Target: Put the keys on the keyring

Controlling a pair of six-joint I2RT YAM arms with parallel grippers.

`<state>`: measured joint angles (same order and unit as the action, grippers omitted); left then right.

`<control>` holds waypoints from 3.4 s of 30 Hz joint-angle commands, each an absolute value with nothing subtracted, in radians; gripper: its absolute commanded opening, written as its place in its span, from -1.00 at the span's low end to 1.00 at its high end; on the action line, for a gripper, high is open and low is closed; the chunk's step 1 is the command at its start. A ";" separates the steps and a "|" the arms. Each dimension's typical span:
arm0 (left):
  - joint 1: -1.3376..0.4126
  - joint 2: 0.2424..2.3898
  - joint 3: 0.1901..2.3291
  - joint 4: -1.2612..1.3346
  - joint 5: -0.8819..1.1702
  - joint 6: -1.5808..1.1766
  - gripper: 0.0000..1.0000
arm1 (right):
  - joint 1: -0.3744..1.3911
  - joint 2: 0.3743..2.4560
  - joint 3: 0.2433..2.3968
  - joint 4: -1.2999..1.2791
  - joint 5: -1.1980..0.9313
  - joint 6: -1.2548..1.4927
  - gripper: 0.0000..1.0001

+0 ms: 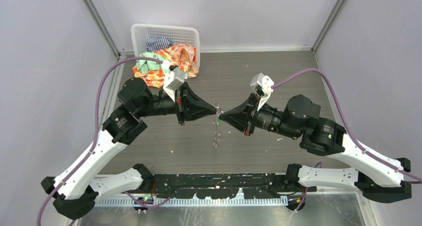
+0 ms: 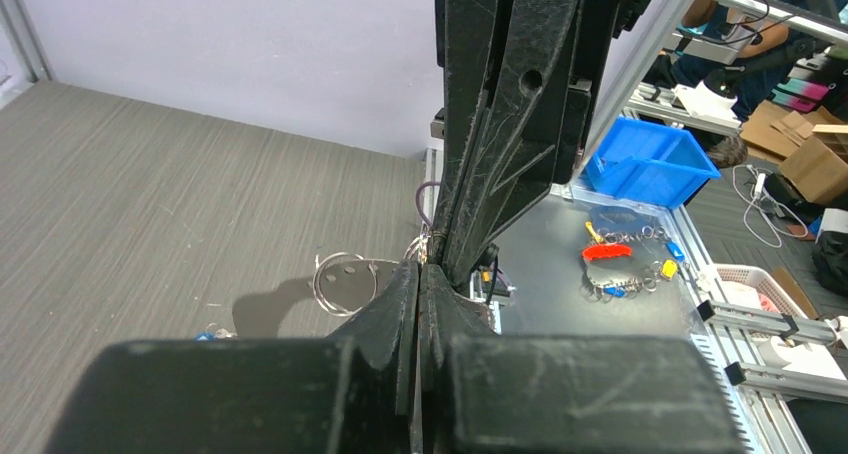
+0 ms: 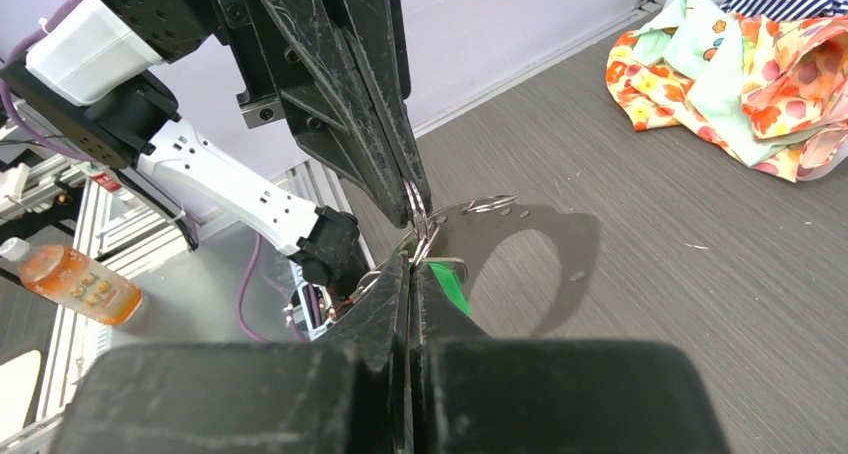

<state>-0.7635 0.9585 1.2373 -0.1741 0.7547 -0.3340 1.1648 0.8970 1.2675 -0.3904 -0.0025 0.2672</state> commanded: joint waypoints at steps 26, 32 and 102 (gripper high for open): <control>-0.758 0.920 1.211 -0.142 0.597 -0.253 -0.99 | 1.171 0.785 1.228 -0.442 0.204 0.270 1.00; -0.756 0.937 1.227 -0.154 0.429 -0.209 -0.99 | 1.170 0.859 1.236 -0.547 0.191 0.275 1.00; -0.756 0.596 0.801 -0.336 0.742 1.315 0.76 | 0.678 1.165 1.151 -0.117 -0.599 1.221 -0.98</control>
<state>-0.7525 0.6151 0.8406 -0.4755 0.6964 1.1984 0.6785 1.1759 1.1343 -0.3141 -0.4675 1.1030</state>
